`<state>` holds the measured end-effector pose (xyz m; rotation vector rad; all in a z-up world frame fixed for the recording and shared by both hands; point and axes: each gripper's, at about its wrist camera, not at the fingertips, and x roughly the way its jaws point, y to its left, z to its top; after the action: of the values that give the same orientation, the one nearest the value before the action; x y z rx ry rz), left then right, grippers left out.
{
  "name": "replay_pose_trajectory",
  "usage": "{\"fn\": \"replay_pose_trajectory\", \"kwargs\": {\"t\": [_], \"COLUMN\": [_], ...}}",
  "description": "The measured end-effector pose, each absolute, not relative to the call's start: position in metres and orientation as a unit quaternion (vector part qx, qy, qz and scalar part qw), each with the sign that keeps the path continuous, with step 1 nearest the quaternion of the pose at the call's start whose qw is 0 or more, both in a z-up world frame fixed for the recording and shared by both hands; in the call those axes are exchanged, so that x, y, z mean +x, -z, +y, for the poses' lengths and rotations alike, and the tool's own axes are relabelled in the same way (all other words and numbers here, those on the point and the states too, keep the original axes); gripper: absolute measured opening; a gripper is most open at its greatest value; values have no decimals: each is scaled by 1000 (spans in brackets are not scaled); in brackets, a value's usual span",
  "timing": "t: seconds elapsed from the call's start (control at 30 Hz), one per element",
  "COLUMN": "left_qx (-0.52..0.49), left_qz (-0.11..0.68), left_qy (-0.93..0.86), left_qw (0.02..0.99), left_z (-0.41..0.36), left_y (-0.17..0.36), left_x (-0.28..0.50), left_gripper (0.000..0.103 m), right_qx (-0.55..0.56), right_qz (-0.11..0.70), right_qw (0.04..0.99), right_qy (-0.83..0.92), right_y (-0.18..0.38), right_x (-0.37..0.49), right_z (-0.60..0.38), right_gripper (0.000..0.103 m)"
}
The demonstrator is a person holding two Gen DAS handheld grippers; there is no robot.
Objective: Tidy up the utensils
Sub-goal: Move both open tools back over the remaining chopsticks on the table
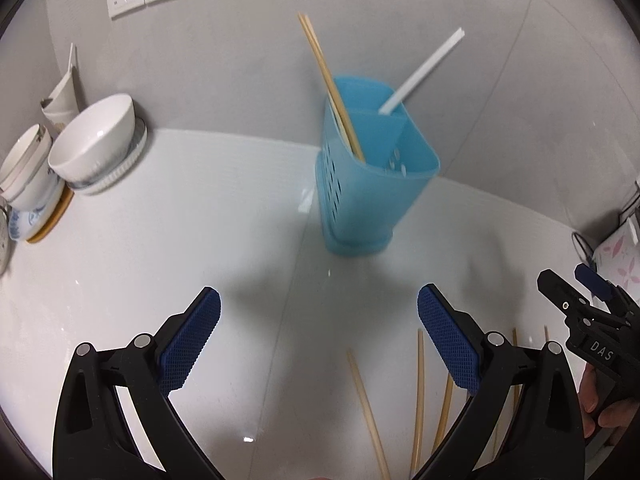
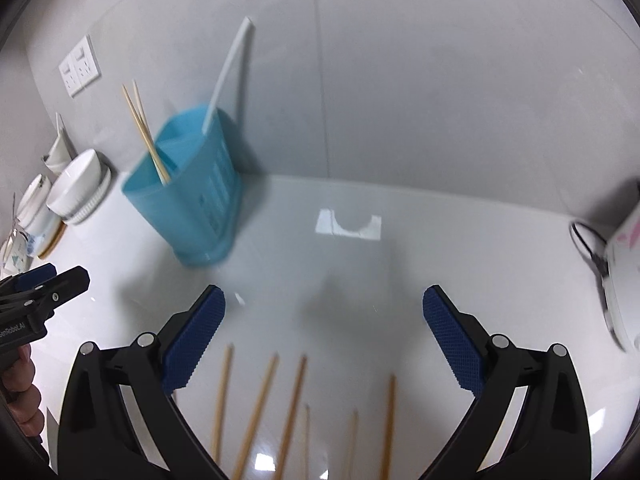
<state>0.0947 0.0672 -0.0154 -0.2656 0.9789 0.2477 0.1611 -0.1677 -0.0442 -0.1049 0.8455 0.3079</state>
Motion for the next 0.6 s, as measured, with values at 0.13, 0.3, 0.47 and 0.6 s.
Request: {"fn": "replay_pose_trajectory", "kwargs": {"t": [0.13, 0.3, 0.47, 0.6], "left_qx": [-134, -149, -147, -147], "left_qz": [492, 521, 546, 564], "left_qy": [-115, -112, -117, -119], "left_qw": [853, 833, 816, 803], "left_z": [58, 51, 43, 33], "left_y": [36, 61, 85, 104], "left_x": [85, 71, 61, 54], "left_gripper": [97, 97, 97, 97], "right_qx": [-54, -58, -71, -69], "right_qz": [427, 457, 485, 513], "right_qw": [892, 878, 862, 847], "right_qy": [-138, -134, -128, -119], "right_y": [60, 81, 100, 118], "right_x": [148, 135, 122, 112], "right_z": [-186, -198, -204, -210], "right_gripper": [95, 95, 91, 87]}}
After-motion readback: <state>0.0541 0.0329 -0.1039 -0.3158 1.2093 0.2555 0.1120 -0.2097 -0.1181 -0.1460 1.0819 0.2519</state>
